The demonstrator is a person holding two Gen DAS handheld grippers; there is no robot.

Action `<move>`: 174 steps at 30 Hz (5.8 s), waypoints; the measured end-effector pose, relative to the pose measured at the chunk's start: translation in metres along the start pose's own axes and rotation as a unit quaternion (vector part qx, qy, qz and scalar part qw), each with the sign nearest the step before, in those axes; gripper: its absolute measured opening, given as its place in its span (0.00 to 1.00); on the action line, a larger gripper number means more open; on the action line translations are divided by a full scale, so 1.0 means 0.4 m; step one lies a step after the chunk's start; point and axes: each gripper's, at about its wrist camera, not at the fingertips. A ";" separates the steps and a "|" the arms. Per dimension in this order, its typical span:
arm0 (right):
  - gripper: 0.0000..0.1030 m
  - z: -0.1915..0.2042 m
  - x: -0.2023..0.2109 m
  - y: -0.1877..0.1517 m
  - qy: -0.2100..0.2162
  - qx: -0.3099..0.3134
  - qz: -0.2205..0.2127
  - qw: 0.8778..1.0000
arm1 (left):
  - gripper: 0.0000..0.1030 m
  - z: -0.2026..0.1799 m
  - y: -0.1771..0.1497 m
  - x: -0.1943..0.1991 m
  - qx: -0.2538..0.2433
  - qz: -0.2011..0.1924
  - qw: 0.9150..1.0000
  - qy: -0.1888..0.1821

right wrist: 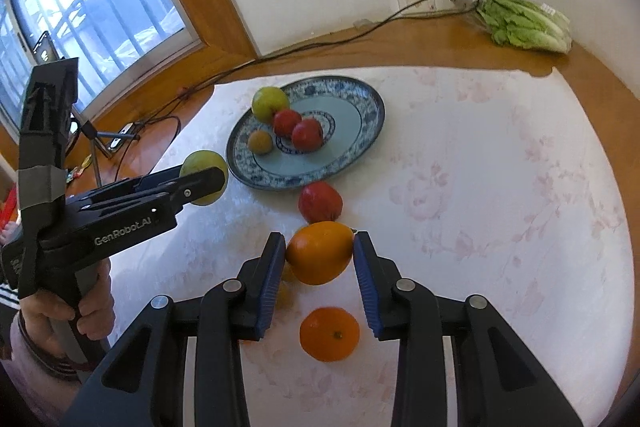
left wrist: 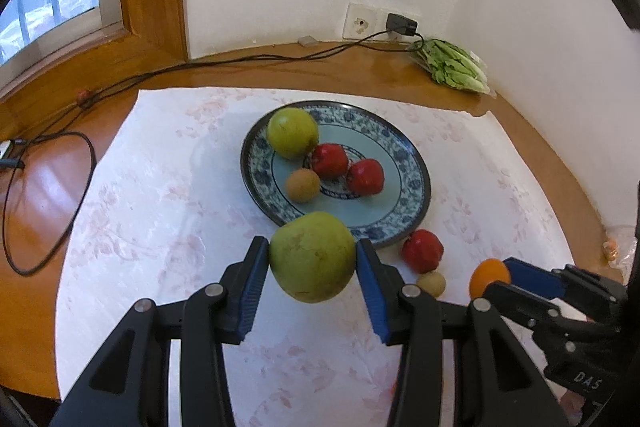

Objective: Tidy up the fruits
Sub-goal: 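Carry the pomelo and orange over the plate with both tools, then open both tools to set the pomelo and orange on the plate, then move both tools back to the two oranges on the cloth, then grasp an orange with the left tool while the right tool grasps another orange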

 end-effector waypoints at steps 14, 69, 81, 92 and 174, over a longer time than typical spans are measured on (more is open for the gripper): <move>0.35 0.010 -0.012 0.053 -0.004 0.017 -0.009 1.000 | 0.45 0.005 0.042 -0.047 -0.012 0.014 1.000 0.012; 0.35 0.020 -0.193 0.163 -0.042 0.058 -0.019 0.997 | 0.46 0.006 0.078 -0.150 -0.032 0.016 0.999 0.015; 0.38 0.017 -0.165 0.156 -0.039 0.053 -0.027 0.997 | 0.50 0.009 0.070 -0.130 -0.023 0.014 1.000 0.005; 0.40 0.014 -0.105 0.133 -0.032 0.039 -0.035 0.998 | 0.60 -0.007 0.061 -0.062 -0.020 -0.004 1.000 -0.005; 0.40 -0.002 0.012 -0.123 -0.027 0.002 0.019 0.999 | 0.36 -0.120 -0.158 0.061 -0.061 0.030 0.996 -0.057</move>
Point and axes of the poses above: each gripper's, at about its wrist camera, not at the fingertips, and x roughly against the way its jaws point, z to its left, y to its top, and after that the axes turned 8 degrees about -x, right-handed
